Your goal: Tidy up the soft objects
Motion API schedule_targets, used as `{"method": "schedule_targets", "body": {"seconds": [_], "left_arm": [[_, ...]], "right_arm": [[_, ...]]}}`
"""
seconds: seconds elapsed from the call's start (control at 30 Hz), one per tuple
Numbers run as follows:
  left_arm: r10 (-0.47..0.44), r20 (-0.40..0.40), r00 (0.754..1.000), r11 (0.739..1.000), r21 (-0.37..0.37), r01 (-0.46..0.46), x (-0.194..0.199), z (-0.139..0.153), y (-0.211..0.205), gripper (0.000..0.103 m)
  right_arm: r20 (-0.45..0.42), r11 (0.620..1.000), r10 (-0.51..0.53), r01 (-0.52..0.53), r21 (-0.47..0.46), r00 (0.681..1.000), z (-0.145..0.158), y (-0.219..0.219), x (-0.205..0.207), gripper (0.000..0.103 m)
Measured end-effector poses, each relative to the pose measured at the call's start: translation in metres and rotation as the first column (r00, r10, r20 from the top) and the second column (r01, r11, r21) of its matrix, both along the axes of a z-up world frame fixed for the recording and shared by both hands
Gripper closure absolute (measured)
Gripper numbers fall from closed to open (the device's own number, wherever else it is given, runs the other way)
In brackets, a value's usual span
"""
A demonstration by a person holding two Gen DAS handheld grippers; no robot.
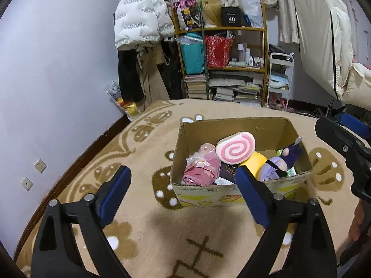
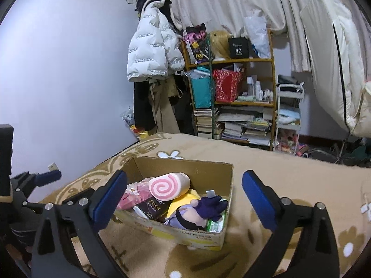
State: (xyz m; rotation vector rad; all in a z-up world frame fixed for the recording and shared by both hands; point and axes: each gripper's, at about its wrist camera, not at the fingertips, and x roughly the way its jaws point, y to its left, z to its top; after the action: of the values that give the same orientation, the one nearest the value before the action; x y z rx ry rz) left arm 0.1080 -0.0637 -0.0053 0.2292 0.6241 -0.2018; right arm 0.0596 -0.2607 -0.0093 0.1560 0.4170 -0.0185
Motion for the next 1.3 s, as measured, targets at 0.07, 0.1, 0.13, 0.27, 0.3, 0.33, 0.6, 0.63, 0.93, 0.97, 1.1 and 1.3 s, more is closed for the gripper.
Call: {"method": "schedule_targets", "body": {"seconds": [0.07,0.1,0.13,0.27,0.3,0.33,0.6,0.63,0.93,0.97,1.1,1.3], "left_arm": [[-0.003,0.007,1.0,1.0,-0.003,0.003,-0.007,0.005,0.001,0.009],[-0.004,0.014,1.0,1.0,-0.006,0.004,-0.012,0.008,0.003,0.007],[-0.006,0.024,1.0,1.0,-0.01,0.006,-0.017,0.012,0.004,0.006],[-0.002,0.066,0.998,1.0,-0.013,0.003,-0.035,0.024,0.01,0.003],[-0.002,0.075,0.997,1.0,-0.014,0.003,-0.041,0.027,0.012,0.003],[0.0,0.082,0.997,1.0,-0.013,0.001,-0.046,0.03,0.014,0.003],[0.009,0.138,0.99,1.0,-0.026,-0.006,-0.08,0.048,0.031,0.002],[0.01,0.144,0.989,1.0,-0.028,-0.006,-0.084,0.05,0.032,0.002],[-0.007,0.177,0.984,1.0,-0.021,0.011,-0.1,0.052,0.036,0.001],[-0.01,0.18,0.984,1.0,-0.022,0.014,-0.1,0.051,0.036,0.001],[-0.011,0.194,0.981,1.0,-0.015,0.015,-0.098,0.047,0.033,0.001],[-0.001,0.161,0.987,1.0,-0.027,0.006,-0.089,0.039,0.036,0.001]], "right_arm": [[0.009,1.0,0.002,-0.002,-0.009,1.0,0.006,0.003,-0.009,0.0],[0.015,1.0,0.002,-0.002,-0.015,1.0,0.01,0.004,-0.015,0.0],[0.02,1.0,0.001,-0.001,-0.018,1.0,0.012,0.005,-0.018,0.0],[0.034,0.999,-0.001,0.002,-0.033,0.999,0.022,0.01,-0.035,0.0],[0.036,0.999,-0.001,0.002,-0.032,0.999,0.023,0.011,-0.039,0.0],[0.037,0.999,-0.002,0.003,-0.033,0.999,0.024,0.012,-0.043,0.0],[0.045,0.999,-0.016,0.018,-0.051,0.999,0.03,0.016,-0.074,0.0],[0.046,0.999,-0.018,0.02,-0.048,0.999,0.03,0.016,-0.077,0.0],[0.043,0.997,-0.041,0.043,-0.056,0.998,0.028,0.011,-0.094,0.0],[0.038,0.997,-0.047,0.049,-0.056,0.998,0.026,0.01,-0.095,0.0],[0.014,0.997,-0.063,0.063,-0.036,0.998,0.019,0.005,-0.095,0.0],[-0.002,0.997,-0.077,0.077,-0.018,0.997,0.013,0.001,-0.091,0.0]]}}
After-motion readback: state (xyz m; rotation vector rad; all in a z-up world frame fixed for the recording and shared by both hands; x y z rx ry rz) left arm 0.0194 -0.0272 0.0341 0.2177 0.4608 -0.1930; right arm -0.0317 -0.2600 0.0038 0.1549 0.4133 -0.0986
